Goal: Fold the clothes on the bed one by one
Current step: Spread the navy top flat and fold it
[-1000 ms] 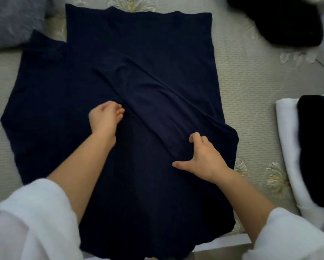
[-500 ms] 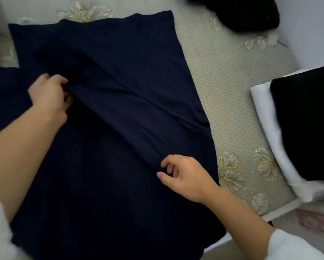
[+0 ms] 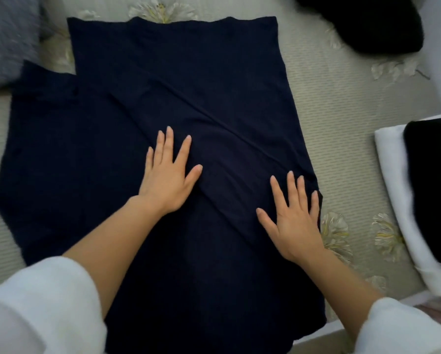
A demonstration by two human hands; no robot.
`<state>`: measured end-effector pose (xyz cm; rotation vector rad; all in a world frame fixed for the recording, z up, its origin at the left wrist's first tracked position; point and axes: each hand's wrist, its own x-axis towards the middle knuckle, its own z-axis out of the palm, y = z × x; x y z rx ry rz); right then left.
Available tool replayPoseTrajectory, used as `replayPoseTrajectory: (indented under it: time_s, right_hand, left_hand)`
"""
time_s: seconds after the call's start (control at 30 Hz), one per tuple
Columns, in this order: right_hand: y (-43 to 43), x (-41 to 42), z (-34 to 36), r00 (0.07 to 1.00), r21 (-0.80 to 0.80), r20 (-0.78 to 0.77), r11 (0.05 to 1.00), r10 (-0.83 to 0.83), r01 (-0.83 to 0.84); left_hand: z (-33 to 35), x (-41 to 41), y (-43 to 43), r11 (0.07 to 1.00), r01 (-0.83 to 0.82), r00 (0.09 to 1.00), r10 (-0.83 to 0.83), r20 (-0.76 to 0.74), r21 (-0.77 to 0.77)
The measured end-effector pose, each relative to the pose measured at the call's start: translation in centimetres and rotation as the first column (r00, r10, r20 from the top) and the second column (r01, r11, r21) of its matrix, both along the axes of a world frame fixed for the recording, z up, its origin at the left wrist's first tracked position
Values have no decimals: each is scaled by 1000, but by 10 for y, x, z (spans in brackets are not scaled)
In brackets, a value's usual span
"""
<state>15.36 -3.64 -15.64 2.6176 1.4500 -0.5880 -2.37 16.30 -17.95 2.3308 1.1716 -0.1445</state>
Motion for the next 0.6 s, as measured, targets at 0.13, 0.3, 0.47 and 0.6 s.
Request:
replayPoseTrajectory:
  time_s: [0.13,0.3,0.47,0.6]
  right_hand:
    - [25,-37,10,986,40,-61,987,156,-154]
    - [56,-101,13,917,115,-161,929,366,-351]
    - [71,-144,1,796,138,-194,820,573,-556]
    - [72,-149,-9,785,86,-151,799,601,-595]
  left_hand:
    - [25,-40,-14,994,-89,982,79,169,56]
    - [40,-128,-14,836,-523,831,456,319,168]
    - [33,-207,7,228,-951,160,941,298,-209]
    - [29,-215,18,88,-803,-109,950,291,-590]
